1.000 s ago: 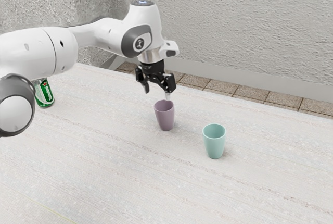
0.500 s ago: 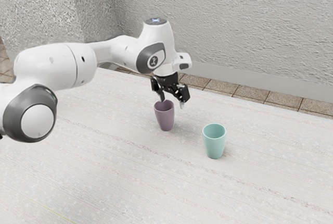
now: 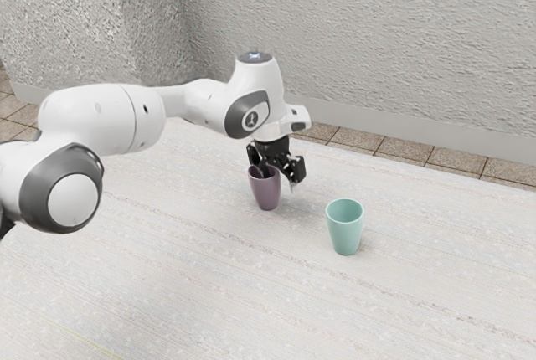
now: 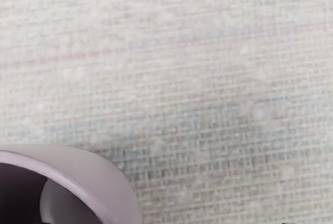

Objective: Place the left cup onto the right cup

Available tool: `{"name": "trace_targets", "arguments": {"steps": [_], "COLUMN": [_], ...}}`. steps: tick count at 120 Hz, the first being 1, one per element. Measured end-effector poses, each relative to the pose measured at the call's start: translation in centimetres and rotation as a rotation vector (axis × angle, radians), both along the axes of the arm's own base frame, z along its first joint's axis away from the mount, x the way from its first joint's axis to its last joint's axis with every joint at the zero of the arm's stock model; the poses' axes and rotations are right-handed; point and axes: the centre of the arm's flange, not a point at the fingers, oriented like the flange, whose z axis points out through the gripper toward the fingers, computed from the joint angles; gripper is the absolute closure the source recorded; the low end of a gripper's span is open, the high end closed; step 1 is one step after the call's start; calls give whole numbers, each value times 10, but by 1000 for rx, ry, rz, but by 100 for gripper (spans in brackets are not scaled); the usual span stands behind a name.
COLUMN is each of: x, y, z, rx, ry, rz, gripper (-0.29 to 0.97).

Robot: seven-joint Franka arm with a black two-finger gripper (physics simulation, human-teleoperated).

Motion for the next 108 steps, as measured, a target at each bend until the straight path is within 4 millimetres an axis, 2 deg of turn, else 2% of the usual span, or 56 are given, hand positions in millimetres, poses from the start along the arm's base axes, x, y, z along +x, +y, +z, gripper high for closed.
{"name": "trace_targets", "arguments": {"steps": [37,53,71,95,108], "x": [0,1,2,1,-4], "y": [3,4,4,3,-2], "z": [-3,-3,4,40,74], "rx": [7,8,8,25,35], "ry": [-1,-5,-19,-63,-83], "rz": [-6,-13,-19,-31,-39], "gripper": [61,71,75,77,78]}}
